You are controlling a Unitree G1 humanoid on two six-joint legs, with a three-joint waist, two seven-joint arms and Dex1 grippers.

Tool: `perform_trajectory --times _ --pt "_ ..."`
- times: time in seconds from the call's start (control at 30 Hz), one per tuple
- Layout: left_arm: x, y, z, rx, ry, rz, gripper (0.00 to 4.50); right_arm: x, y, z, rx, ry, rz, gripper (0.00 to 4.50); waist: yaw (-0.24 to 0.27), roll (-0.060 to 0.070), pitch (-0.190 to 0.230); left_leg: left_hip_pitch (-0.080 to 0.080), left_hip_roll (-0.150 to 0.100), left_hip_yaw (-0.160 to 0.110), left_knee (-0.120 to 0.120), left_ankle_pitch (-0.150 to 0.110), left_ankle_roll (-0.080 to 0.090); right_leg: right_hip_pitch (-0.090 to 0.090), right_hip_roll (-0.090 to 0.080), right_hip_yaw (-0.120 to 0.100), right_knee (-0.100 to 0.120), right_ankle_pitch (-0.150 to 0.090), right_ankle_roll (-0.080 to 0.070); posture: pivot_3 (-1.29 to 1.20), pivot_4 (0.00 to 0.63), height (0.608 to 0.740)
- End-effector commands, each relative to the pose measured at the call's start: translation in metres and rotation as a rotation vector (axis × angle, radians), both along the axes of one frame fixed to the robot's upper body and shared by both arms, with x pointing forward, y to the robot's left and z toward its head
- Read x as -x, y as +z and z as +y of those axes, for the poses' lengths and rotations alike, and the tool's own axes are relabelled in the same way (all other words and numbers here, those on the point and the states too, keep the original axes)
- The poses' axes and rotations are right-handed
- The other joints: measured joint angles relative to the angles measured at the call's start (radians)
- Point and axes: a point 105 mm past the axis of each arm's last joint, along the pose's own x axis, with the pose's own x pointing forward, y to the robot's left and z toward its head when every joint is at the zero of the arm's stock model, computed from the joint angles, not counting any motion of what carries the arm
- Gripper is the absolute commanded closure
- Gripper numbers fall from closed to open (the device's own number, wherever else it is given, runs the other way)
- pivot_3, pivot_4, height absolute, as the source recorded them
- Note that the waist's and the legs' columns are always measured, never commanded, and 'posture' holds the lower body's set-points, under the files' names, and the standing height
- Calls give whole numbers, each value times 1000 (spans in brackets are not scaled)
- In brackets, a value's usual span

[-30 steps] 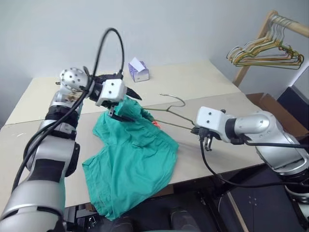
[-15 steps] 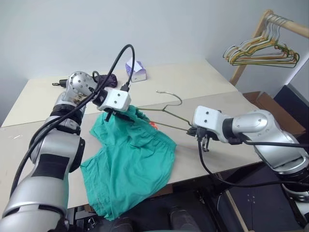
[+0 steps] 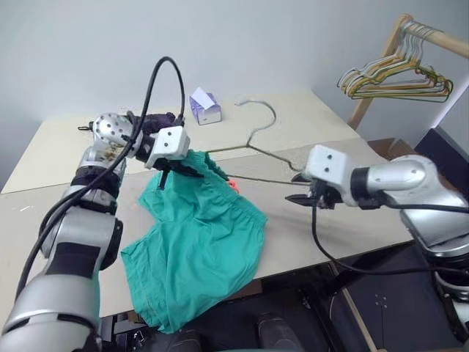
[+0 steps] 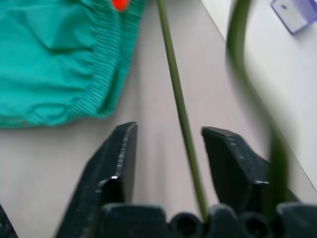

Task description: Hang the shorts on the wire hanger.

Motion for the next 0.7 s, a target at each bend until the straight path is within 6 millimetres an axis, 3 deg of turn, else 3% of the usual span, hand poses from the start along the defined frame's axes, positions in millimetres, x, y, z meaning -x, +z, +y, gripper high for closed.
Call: perform_trajectory --times 0.03,0.1,0.17,0.3,0.4,0.5,0.7 --pt "6 15 5 56 -3 -14 4500 -2 23 -26 -48 -88 -66 683 4 0 0 0 0 -1 0 0 0 0 0 0 0 0 0 -160 0 740" --pt "9 14 8 77 4 4 4500 -2 20 -50 -75 -180 -52 49 10 0 0 1 0 -2 0 0 0 0 0 0 0 0 0 -152 0 740" --pt "11 13 10 91 7 14 4500 5 15 -64 -132 -230 -19 49 21 0 0 1 -1 -3 0 0 0 1 0 0 0 0 0 -143 0 740" --pt "14 12 11 109 11 28 4500 27 -12 -66 -298 -242 87 49 41 0 0 1 -1 -1 1 0 0 1 0 0 0 0 0 -140 4 740" --pt "14 12 10 122 13 31 4500 34 -37 -47 -477 -265 189 49 43 -1 0 1 0 2 1 0 0 2 0 1 0 0 0 -144 12 740" --pt "14 14 7 125 8 31 4500 33 -62 -11 -678 -323 297 49 39 -1 -1 2 0 3 1 0 0 2 1 2 1 0 0 -142 16 740" --pt "12 17 2 137 1 33 4500 34 -88 42 -802 -309 538 49 41 0 0 1 -1 0 1 0 0 1 -1 2 1 0 0 -150 14 740"
